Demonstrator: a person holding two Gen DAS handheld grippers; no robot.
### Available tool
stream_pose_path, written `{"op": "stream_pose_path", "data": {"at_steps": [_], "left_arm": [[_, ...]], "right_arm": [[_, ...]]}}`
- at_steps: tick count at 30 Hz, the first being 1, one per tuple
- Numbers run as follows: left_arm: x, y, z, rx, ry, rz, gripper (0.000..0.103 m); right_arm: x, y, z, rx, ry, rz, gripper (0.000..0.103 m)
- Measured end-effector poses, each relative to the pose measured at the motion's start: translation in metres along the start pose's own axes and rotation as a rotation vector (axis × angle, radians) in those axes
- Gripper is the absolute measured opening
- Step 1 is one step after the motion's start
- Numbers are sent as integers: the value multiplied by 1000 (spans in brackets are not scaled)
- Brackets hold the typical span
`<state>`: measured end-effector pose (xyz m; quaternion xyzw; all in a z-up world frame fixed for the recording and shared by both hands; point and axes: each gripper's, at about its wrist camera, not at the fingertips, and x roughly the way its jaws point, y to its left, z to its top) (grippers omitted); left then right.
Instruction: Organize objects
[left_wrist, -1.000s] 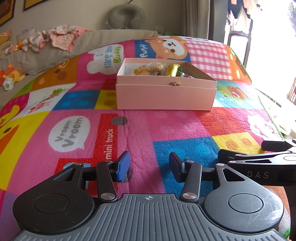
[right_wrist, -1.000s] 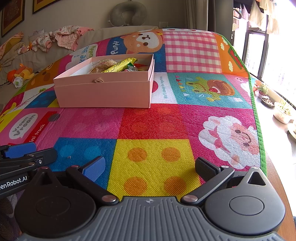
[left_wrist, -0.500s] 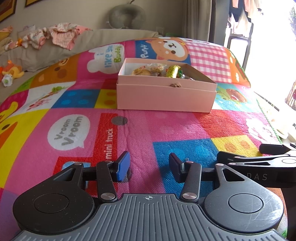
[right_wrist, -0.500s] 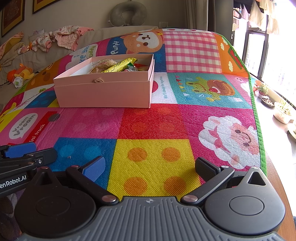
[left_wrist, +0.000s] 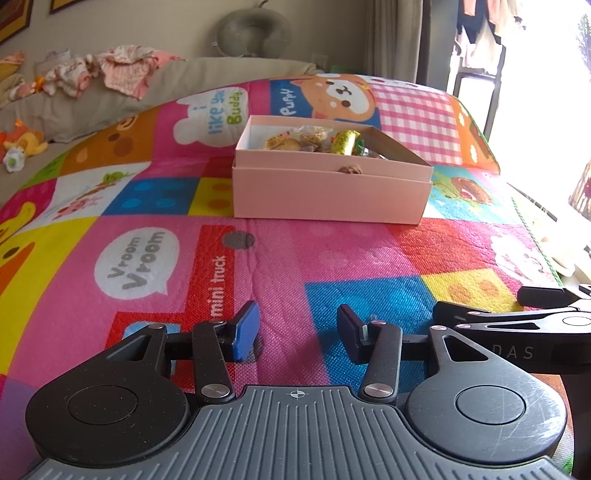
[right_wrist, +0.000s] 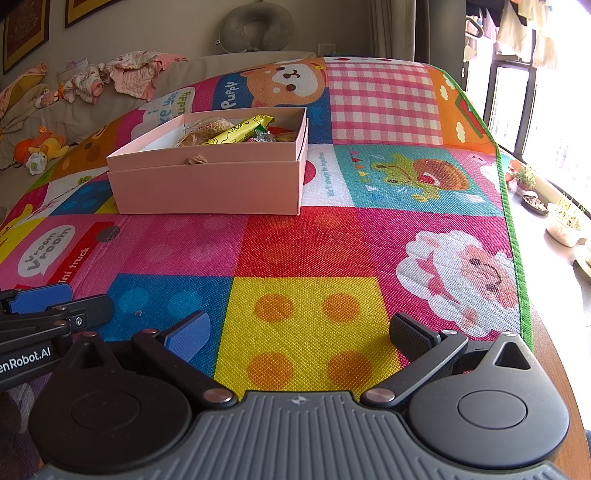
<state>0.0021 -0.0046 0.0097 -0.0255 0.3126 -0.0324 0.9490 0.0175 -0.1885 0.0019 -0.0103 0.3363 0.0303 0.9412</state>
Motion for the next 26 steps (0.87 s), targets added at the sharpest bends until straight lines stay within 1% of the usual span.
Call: {"op": "stream_pose_path", "data": {"at_steps": [14, 26], "left_arm": [[0, -5, -1, 29, 4, 18, 52], [1, -2, 0, 22, 3, 5, 52]], "right_arm": [[0, 0, 0, 0, 0, 0, 103], [0, 0, 0, 0, 0, 0, 103]]}}
